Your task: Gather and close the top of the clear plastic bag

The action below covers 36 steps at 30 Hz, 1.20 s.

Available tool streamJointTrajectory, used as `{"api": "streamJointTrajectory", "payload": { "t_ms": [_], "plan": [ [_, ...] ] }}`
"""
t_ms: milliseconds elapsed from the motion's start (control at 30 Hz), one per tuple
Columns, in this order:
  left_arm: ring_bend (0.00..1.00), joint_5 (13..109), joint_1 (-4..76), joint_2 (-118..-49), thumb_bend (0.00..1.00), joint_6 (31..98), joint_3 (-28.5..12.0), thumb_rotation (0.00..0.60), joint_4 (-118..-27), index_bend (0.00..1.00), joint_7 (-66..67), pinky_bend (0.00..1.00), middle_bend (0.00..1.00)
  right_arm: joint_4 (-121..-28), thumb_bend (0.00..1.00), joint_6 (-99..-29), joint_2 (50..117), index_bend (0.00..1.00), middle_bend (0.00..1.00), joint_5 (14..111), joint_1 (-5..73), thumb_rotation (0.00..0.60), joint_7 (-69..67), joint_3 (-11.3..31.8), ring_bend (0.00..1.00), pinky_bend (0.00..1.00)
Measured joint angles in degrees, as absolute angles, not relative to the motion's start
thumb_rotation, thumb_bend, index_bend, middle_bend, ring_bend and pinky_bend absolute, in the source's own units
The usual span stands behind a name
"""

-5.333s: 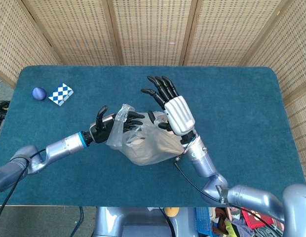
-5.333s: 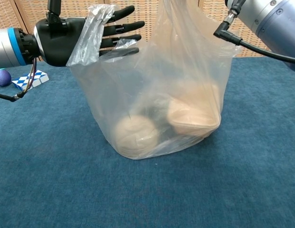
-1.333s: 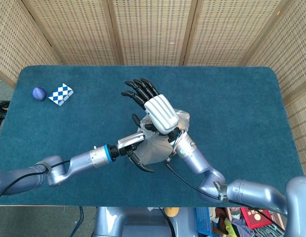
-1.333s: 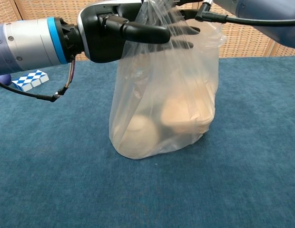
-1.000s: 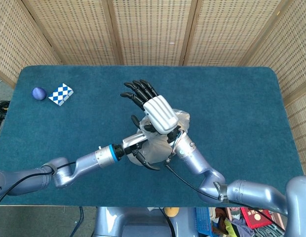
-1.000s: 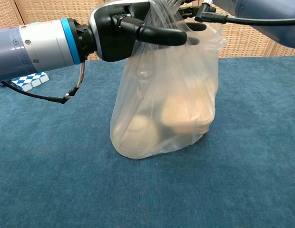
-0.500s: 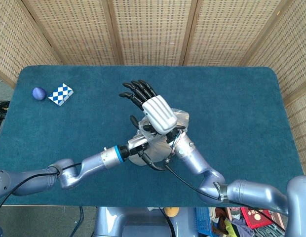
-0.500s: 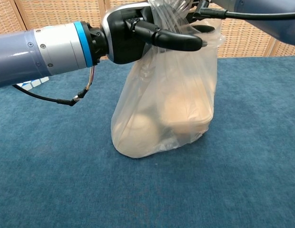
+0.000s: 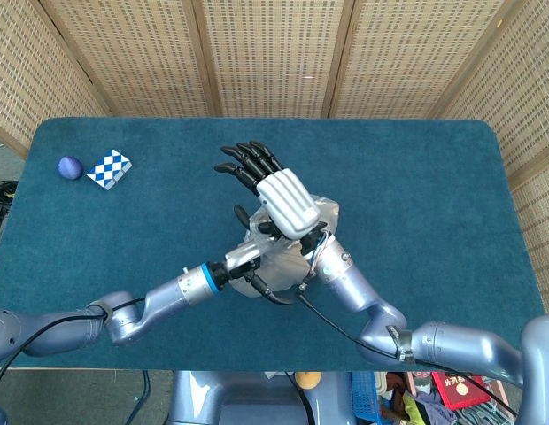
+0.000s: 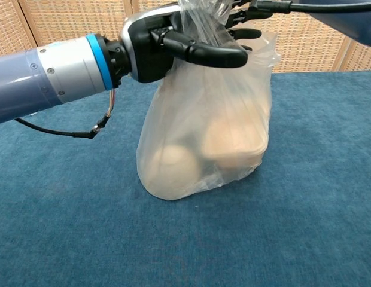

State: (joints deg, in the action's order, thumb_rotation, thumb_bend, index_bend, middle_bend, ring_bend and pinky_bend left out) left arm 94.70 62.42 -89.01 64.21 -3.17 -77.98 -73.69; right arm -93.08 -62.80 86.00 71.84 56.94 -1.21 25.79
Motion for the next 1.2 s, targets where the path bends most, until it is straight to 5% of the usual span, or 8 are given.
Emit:
{"api": "streamJointTrajectory", "payload": {
  "t_ms": [300,733,1000,1200],
  "plan": [
    [0.03,95.59,62.29,-88.41,0.15,65.15,-3.16,0.535,-77.97,0.00,-82.15,0.09,0.00,-93.99,0.56,-63.04,85.48,0.18,0.11,71.19,57.02,0.600,-1.31,26.45,0.00,0.00],
    [0.06,94.57,62.02,-92.52,0.15,68.01,-6.10,0.437,-76.71,0.00,-84.18,0.17,0.00,-94.59,0.56,-63.05,85.53,0.18,0.11,70.14,57.20,0.600,-1.22,26.55,0.00,0.00],
    [0.13,94.48,61.29,-93.91,0.15,68.48,-6.05,0.360,-75.42,0.06,-83.88,0.18,0.11,-94.55,0.56,-63.36,85.34,0.18,0.11,70.02,57.02,0.600,-1.42,26.56,0.00,0.00],
    [0.13,95.01,60.95,-94.41,0.15,68.03,-5.32,0.379,-74.69,0.06,-79.74,0.17,0.11,-94.33,0.56,-63.62,85.43,0.18,0.11,69.99,56.94,0.600,-1.58,26.53,0.00,0.00]
  ]
}}
